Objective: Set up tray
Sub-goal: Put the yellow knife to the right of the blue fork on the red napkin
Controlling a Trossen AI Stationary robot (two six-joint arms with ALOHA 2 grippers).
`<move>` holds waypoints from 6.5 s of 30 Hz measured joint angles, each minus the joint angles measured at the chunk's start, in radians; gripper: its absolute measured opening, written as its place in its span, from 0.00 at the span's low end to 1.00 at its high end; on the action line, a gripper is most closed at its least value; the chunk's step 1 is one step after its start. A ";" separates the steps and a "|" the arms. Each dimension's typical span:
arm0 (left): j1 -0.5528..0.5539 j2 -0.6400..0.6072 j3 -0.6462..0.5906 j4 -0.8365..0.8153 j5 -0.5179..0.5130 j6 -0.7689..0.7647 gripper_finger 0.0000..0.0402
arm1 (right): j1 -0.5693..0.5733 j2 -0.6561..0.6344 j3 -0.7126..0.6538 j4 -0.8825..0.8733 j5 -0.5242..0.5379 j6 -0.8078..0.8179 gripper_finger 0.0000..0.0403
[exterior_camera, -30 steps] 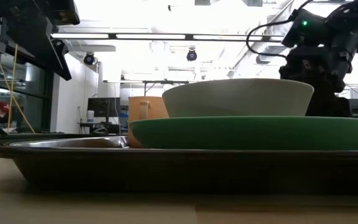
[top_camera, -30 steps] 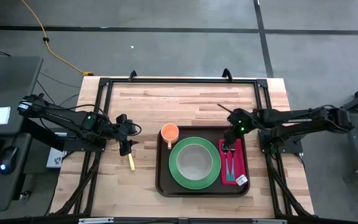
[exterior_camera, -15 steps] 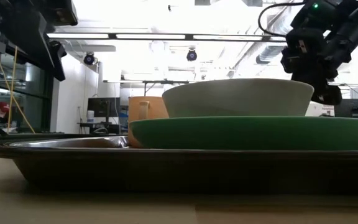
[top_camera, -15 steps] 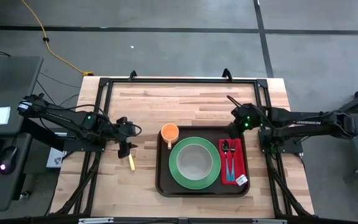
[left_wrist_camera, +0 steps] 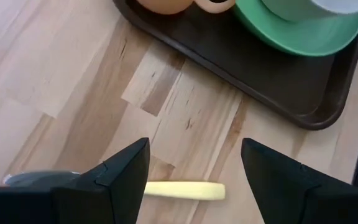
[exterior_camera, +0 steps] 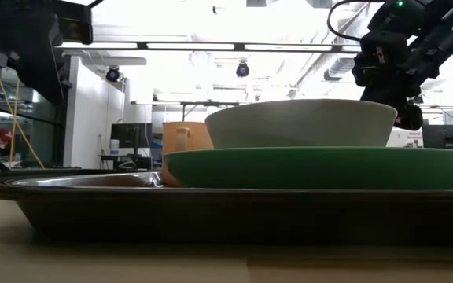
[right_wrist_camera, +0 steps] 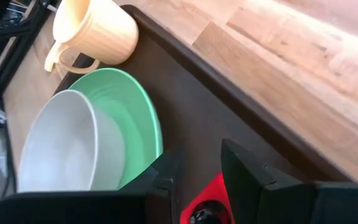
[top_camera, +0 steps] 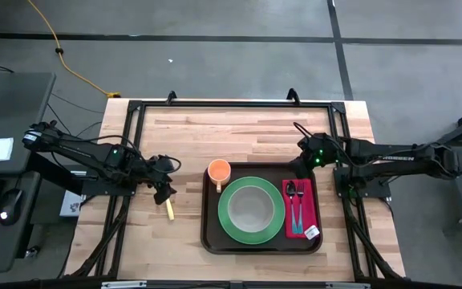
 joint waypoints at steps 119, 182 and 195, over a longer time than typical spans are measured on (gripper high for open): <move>0.000 0.441 -0.132 0.146 0.184 -1.010 0.68 | -0.141 0.000 0.000 0.085 -0.054 -0.226 0.21; 0.000 0.430 -0.091 0.089 0.077 -0.980 0.11 | -0.142 0.000 0.000 0.085 -0.038 -0.237 0.21; 0.000 0.364 -0.088 0.089 0.047 -0.952 0.11 | -0.142 0.000 0.000 0.089 -0.039 -0.234 0.21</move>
